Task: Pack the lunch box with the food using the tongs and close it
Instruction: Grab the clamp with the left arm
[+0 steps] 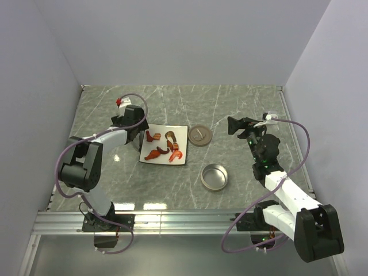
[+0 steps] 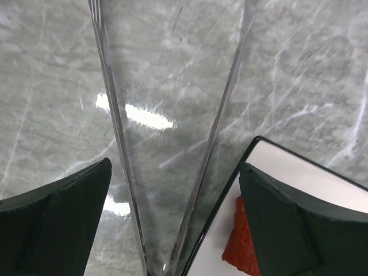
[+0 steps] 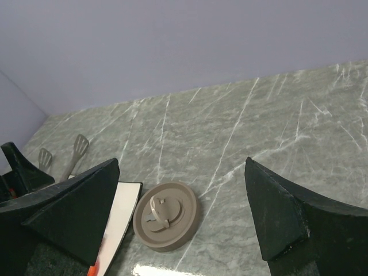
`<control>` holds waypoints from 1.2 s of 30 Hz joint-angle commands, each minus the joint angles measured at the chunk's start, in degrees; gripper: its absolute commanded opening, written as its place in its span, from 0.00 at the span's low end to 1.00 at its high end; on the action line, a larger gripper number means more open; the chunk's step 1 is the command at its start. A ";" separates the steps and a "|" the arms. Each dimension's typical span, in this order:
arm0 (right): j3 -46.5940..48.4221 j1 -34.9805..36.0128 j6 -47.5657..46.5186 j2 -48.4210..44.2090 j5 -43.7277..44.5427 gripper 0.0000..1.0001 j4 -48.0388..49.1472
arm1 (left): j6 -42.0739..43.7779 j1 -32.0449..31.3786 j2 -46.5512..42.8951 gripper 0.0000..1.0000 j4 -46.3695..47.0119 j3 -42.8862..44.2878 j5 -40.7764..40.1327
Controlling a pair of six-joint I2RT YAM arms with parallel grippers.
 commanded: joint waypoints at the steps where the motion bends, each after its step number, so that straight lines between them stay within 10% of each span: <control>1: -0.55 0.32 -0.17 -1.22 -0.46 0.96 2.51 | -2.43 -0.25 1.73 0.99 -2.77 1.27 1.55; 17: -0.64 0.32 -0.26 -0.96 -0.72 0.96 2.86 | -3.22 1.42 8.06 0.96 -1.99 3.65 6.90; 25: -0.73 0.40 -0.35 -0.96 -0.72 0.96 2.86 | -2.87 2.39 9.65 0.56 -1.20 3.92 8.93; 36: -0.55 0.40 -0.26 -0.43 -0.81 0.96 2.95 | 0.02 1.69 -3.88 0.41 1.62 -1.89 2.28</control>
